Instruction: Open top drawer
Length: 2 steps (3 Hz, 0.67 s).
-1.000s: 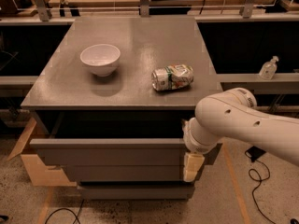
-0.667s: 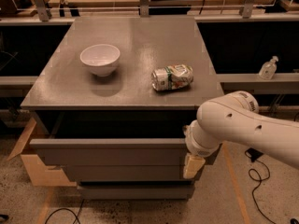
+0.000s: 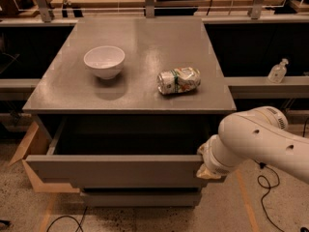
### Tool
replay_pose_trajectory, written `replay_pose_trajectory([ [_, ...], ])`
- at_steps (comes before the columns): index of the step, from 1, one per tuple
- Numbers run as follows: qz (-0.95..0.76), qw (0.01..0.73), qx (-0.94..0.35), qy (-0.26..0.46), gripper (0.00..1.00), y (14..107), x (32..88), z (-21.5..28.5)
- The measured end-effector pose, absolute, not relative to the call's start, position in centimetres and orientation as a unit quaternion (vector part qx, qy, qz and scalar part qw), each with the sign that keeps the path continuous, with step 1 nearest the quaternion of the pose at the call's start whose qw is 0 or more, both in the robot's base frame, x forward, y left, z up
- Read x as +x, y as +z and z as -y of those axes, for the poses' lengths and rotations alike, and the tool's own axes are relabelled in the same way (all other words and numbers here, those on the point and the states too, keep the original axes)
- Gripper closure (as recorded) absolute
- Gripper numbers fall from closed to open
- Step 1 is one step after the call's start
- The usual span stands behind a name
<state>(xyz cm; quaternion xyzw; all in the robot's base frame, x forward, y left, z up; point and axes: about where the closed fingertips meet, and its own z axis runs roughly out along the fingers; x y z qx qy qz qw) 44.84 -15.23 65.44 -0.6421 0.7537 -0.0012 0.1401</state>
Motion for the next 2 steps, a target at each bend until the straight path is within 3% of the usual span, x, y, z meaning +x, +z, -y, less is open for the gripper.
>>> replay_pose_trajectory([
  [1,-0.754,0.14,-0.642,-0.001,0.88,65.4,44.8,15.2],
  [2,-0.77,0.12,-0.627,-0.002,1.0,66.6,41.8,16.2],
])
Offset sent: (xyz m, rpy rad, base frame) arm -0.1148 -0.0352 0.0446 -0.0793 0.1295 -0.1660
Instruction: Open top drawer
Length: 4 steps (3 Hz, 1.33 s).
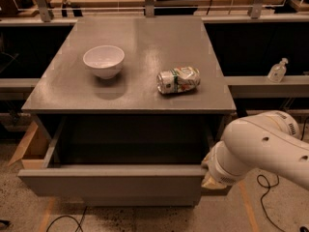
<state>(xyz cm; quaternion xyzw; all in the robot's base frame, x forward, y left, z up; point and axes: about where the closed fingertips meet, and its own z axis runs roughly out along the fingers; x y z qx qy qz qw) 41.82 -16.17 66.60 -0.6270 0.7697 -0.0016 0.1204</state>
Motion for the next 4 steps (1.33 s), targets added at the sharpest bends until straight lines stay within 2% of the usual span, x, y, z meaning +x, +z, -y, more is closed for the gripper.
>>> replay_pose_trajectory([
  [3,-0.782,0.109,-0.614,-0.002,1.0,67.4,39.3,16.7],
  [4,-0.782,0.109,-0.614,-0.004,0.81,67.6,39.2,16.8],
])
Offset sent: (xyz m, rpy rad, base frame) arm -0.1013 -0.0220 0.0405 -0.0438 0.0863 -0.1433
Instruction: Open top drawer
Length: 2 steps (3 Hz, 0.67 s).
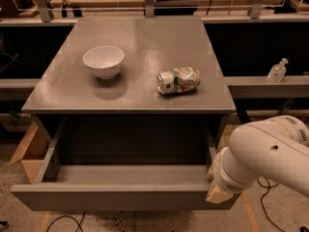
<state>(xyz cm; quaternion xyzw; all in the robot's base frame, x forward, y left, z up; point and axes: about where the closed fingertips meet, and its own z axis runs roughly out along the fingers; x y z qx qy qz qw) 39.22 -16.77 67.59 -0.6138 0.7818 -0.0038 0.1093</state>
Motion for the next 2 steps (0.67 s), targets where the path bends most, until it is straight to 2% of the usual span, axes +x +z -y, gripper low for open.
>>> replay_pose_trajectory([
  [2,-0.781,0.111,-0.614,-0.007,0.35,67.88,39.16,16.81],
])
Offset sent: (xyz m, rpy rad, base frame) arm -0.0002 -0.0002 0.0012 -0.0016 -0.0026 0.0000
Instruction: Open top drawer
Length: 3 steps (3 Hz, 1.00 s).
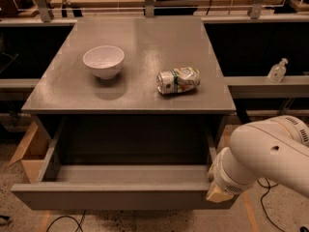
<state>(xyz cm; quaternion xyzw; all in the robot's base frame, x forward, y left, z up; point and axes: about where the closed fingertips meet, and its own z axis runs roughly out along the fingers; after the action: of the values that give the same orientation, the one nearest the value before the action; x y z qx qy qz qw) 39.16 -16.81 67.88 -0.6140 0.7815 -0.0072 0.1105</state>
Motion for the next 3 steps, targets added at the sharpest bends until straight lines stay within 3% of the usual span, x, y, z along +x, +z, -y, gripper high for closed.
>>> replay_pose_trajectory([
  [1,-0.781,0.111,-0.614,-0.009,0.11,68.0,39.1,16.8],
  [2,-0.779,0.118,-0.616,-0.017,0.0,68.9,39.3,16.8],
  [3,-0.779,0.129,-0.613,-0.033,0.0,71.2,39.4,18.0],
])
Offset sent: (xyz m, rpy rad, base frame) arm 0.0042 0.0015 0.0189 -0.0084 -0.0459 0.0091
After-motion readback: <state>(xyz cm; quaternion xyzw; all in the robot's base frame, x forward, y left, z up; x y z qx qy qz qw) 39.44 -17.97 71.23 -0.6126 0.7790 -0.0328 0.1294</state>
